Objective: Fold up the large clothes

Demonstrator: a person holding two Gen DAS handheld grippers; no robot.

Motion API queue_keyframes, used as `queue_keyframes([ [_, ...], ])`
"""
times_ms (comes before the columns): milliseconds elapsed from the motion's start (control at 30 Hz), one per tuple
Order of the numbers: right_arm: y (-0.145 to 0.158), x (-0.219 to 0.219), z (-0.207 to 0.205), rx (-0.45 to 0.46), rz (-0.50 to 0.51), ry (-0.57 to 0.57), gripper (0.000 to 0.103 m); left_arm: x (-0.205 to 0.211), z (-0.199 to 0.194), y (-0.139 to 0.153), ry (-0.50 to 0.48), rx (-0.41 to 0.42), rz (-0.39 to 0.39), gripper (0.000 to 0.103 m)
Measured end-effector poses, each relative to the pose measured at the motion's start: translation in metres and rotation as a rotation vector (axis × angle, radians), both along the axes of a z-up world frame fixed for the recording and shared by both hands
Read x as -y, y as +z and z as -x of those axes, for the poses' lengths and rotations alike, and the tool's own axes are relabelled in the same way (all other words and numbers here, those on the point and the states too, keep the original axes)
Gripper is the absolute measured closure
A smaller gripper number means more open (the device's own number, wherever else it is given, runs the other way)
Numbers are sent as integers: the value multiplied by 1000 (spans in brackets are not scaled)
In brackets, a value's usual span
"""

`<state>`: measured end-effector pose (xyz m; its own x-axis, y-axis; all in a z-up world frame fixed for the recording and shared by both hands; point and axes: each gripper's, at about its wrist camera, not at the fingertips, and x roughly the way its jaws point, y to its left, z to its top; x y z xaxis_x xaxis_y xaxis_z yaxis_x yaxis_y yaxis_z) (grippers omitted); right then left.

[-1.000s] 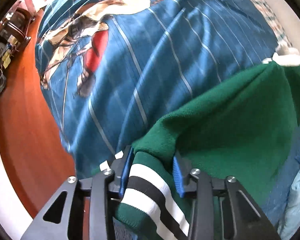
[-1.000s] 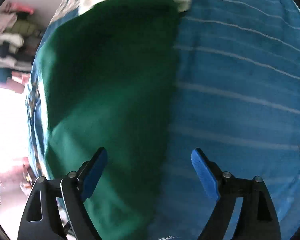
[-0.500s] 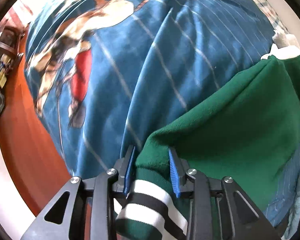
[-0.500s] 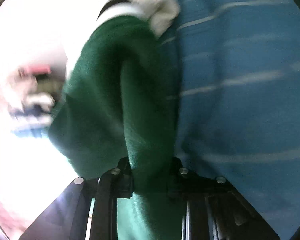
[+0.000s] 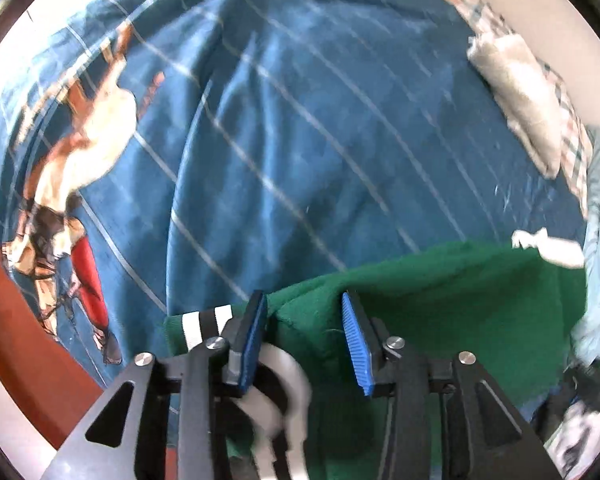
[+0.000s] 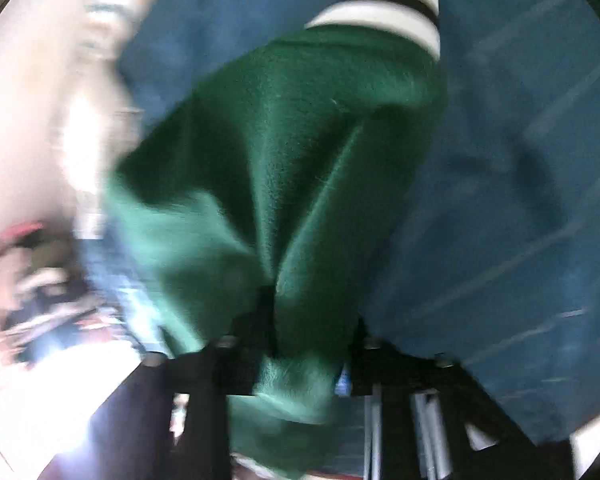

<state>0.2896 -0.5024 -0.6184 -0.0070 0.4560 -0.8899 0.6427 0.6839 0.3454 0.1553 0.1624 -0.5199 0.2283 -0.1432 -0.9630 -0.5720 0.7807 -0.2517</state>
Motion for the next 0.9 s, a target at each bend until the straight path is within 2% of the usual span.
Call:
queue_keyframes([
  [33,-3,7,2,-45,44,37,53,-4,1,6,29,18,-5,65],
  [67,0,11,4,-64,74,62,52,-7,8,11,54,30,-8,60],
  [133,21,13,6,-46,128,129,46,-4,21,29,121,60,-23,36],
  [167,27,13,7,-37,141,152,43,-3,29,35,155,54,-58,11],
  [200,41,8,3,8,132,189,43,0,36,38,180,47,-90,5],
  [267,53,-9,-15,61,87,242,42,8,51,39,214,27,-141,5],
  [333,61,-39,-41,150,20,346,42,15,57,33,246,12,-165,5],
  [400,62,-90,-77,231,38,441,42,20,69,21,253,-13,-192,5],
  [467,51,-119,-106,285,84,497,43,30,76,14,250,-46,-229,5],
  [500,36,-137,-129,327,107,527,45,32,75,11,258,-61,-251,5],
  [567,8,-157,-157,341,151,550,45,39,76,12,260,-79,-313,5],
  [633,-34,-174,-190,285,177,592,43,48,72,11,240,-100,-395,5],
  [667,-43,-178,-203,291,192,598,41,51,74,9,228,-104,-404,5],
  [767,-32,-181,-216,232,176,559,38,51,76,7,235,-99,-371,5],
  [900,7,-163,-189,302,43,504,38,44,84,14,288,-87,-365,5],
])
